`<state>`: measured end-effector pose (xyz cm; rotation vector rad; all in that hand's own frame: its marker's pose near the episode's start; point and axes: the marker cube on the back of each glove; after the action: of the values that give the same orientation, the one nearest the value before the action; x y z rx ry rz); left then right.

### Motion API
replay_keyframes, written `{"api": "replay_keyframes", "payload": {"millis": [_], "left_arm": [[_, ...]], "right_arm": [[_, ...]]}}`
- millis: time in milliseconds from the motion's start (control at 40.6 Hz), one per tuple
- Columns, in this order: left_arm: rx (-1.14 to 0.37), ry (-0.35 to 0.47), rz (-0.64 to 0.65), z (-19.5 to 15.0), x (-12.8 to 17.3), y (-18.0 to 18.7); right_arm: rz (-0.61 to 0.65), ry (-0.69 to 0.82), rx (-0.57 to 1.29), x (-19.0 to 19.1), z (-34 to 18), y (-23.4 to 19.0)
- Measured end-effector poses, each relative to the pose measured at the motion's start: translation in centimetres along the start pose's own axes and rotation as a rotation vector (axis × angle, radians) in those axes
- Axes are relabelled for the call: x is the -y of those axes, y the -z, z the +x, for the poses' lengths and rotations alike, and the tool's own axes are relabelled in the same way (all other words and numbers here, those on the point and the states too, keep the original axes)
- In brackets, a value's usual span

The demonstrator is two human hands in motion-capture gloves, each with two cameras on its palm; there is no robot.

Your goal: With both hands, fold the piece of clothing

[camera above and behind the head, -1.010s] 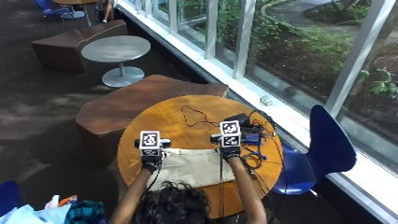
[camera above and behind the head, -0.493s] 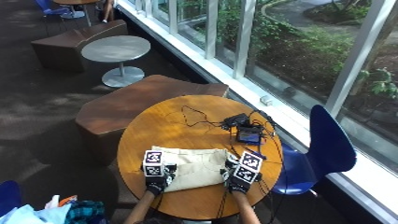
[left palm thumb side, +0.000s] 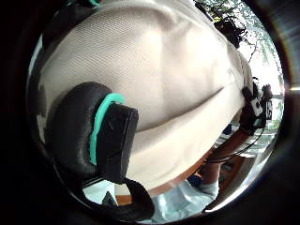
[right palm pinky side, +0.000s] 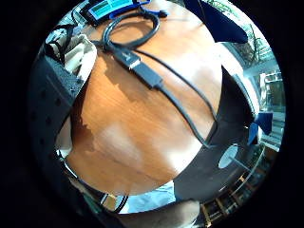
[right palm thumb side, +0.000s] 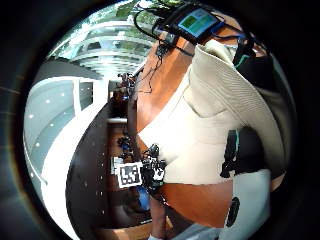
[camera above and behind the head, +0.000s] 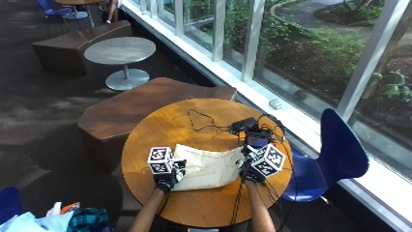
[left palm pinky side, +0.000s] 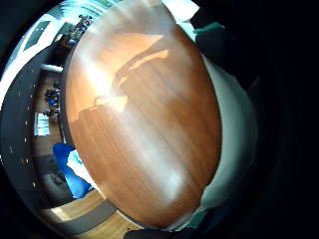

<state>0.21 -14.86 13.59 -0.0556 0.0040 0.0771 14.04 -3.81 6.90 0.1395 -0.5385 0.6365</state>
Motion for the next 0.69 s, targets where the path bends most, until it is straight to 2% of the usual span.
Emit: {"api": "replay_keyframes", "payload": {"millis": [49, 173, 246, 345, 419, 493, 567, 690], "left_arm": [[-0.061, -0.001, 0.003, -0.5, 1.2, -0.7], [-0.166, 0.028, 0.103, -1.8, 0.2, 1.7], [-0.207, 0.062, 0.177, -3.3, -1.4, 3.2], [-0.252, 0.123, 0.263, -5.6, -5.0, 4.8], [-0.293, 0.159, 0.295, -7.4, -7.4, 5.0], [-0.378, 0.214, 0.306, -9.8, -10.7, 4.7], [-0.472, 0.277, 0.313, -11.9, -13.6, 4.3], [-0.524, 0.354, 0.348, -14.1, -16.0, 3.5]], "right_arm": [[0.032, 0.005, 0.024, 0.2, -0.6, 1.4], [0.139, 0.071, 0.007, 0.3, -3.4, 3.9], [0.214, 0.141, -0.031, -0.1, -6.3, 4.7], [0.268, 0.283, -0.118, -1.6, -11.9, 3.5], [0.297, 0.37, -0.226, -3.1, -15.5, 1.5], [0.331, 0.468, -0.433, -5.3, -20.0, -2.9], [0.276, 0.555, -0.583, -8.7, -23.3, -7.9], [0.238, 0.621, -0.703, -12.1, -25.0, -14.1]]}}
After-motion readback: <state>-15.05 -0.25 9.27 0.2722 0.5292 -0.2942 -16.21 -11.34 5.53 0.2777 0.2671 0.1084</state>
